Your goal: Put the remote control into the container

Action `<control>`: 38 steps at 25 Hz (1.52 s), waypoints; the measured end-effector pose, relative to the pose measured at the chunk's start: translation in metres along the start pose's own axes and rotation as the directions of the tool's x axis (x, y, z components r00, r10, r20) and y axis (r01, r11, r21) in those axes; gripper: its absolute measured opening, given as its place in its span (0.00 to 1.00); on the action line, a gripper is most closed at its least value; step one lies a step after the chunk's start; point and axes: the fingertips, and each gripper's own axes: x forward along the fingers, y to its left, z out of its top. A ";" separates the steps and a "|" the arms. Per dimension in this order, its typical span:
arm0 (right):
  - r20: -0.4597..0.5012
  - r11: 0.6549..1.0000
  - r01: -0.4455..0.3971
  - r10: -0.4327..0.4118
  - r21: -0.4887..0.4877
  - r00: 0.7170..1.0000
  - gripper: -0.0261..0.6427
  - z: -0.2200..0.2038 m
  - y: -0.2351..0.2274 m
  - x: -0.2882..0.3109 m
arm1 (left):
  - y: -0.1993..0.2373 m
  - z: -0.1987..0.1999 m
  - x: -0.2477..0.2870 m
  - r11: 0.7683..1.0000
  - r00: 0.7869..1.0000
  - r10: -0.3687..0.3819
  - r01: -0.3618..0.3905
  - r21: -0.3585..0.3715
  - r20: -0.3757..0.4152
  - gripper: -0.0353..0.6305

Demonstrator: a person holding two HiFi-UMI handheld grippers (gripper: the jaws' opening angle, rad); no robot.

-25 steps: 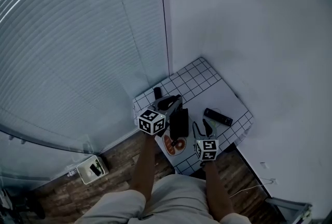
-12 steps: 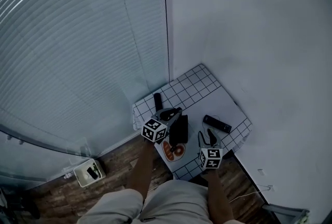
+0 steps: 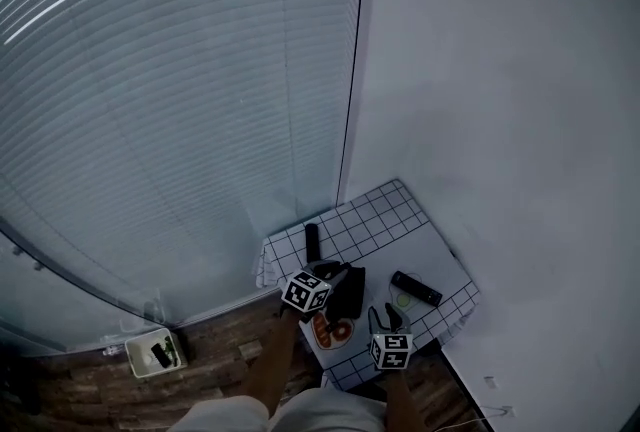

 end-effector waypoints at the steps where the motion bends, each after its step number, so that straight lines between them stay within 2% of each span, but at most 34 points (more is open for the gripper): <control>1: 0.004 1.000 0.002 -0.002 0.000 1.000 0.30 0.002 0.002 0.000 | 0.003 0.003 -0.008 1.000 1.000 0.028 -0.028 -0.004 0.013 0.20; 6: 0.042 0.997 0.035 -0.038 0.061 0.998 0.29 0.012 0.010 -0.008 | -0.008 -0.003 -0.068 0.992 0.989 0.121 -0.118 -0.040 0.085 0.20; 12: 0.099 0.993 0.039 -0.050 0.111 0.994 0.26 0.018 0.047 -0.023 | -0.021 -0.021 -0.124 0.974 0.970 0.227 -0.225 -0.036 0.083 0.20; 15: 0.108 0.991 0.044 -0.058 0.126 0.993 0.24 0.011 0.066 -0.035 | -0.031 -0.034 -0.144 0.961 0.958 0.271 -0.264 -0.082 0.090 0.10; 16: 0.107 0.991 0.045 -0.059 0.129 0.992 0.23 0.007 0.071 -0.039 | -0.037 -0.038 -0.149 0.960 0.958 0.272 -0.263 -0.095 0.095 0.06; 19: 0.096 0.992 0.053 -0.065 0.116 0.993 0.19 -0.004 0.085 -0.051 | -0.057 -0.054 -0.159 0.964 0.963 0.257 -0.248 -0.095 0.085 0.06; 21: 0.081 0.990 0.075 -0.085 0.117 0.993 0.04 -0.011 0.087 -0.059 | -0.068 -0.062 -0.163 0.964 0.963 0.260 -0.253 -0.083 0.076 0.06; 29: 0.048 0.980 0.152 -0.159 0.130 0.986 0.04 -0.029 0.073 -0.080 | -0.095 -0.074 -0.157 0.970 0.970 0.237 -0.234 -0.060 0.051 0.06; 35: 0.042 0.976 0.180 -0.186 0.125 0.982 0.04 -0.028 0.058 -0.087 | -0.095 -0.077 -0.153 0.967 0.967 0.252 -0.249 -0.055 0.038 0.06; 38: 0.043 0.976 0.184 -0.190 0.115 0.981 0.04 -0.024 0.053 -0.086 | -0.091 -0.069 -0.150 0.965 0.964 0.260 -0.257 -0.056 0.058 0.06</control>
